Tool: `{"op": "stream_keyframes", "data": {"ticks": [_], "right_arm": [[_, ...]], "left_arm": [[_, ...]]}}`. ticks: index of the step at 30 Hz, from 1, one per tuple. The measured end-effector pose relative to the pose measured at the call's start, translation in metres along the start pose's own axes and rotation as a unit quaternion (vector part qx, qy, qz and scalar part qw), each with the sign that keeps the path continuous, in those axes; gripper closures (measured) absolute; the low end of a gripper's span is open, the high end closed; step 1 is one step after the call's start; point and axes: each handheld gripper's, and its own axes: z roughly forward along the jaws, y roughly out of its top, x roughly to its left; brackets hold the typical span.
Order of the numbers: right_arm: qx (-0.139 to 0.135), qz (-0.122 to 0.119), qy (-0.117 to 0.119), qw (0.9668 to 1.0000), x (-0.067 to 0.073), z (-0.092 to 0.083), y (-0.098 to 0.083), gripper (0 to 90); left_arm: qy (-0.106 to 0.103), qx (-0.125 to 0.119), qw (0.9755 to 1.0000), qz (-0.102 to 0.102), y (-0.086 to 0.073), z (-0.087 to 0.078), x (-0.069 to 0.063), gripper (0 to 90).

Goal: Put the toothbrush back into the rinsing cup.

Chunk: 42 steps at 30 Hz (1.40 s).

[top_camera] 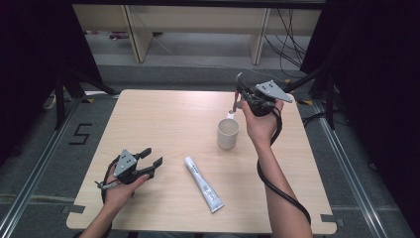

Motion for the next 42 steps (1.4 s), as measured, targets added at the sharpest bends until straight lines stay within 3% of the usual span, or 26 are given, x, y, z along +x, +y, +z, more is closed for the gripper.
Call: {"op": "stream_keyframes", "data": {"ticks": [42], "right_arm": [[0.021,0.011,-0.014,0.9996,-0.007,0.03,-0.018,84.0]], "left_arm": [[-0.004,0.004,1.0,0.001,-0.002,0.001,-0.001,39.9]]}}
